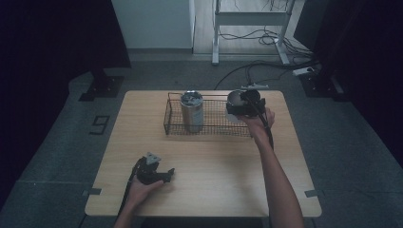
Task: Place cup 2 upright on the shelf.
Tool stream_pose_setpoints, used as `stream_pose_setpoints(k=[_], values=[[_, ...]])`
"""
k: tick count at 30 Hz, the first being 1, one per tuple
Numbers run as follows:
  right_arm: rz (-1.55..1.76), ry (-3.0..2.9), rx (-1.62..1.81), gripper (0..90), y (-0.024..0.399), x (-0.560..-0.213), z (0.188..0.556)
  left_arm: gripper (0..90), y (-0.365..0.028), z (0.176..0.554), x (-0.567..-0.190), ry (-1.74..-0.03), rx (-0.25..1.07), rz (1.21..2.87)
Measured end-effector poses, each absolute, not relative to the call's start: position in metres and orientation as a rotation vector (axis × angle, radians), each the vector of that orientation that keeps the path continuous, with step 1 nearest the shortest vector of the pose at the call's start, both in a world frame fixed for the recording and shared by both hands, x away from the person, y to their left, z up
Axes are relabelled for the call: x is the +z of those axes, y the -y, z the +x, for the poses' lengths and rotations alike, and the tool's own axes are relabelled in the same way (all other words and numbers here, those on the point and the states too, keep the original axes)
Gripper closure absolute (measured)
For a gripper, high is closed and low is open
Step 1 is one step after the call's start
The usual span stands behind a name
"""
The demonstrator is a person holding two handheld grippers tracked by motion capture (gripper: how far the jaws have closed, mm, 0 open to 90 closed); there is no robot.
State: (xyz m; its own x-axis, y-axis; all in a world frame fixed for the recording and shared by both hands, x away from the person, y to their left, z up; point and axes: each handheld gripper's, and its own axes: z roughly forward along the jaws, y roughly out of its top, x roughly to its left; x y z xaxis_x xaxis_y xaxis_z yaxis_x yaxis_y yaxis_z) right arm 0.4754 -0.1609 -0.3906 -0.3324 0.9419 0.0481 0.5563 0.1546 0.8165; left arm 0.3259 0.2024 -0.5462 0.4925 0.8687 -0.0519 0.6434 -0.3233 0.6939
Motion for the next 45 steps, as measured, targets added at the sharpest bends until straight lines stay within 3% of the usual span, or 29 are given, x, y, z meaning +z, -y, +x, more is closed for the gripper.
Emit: stream_pose_setpoints(k=[45], values=[[1.471,-2.002,0.927,6.9,0.151,-0.423,0.521,14.7,-0.206,0.326,-0.547,-1.237,0.442,2.074]])
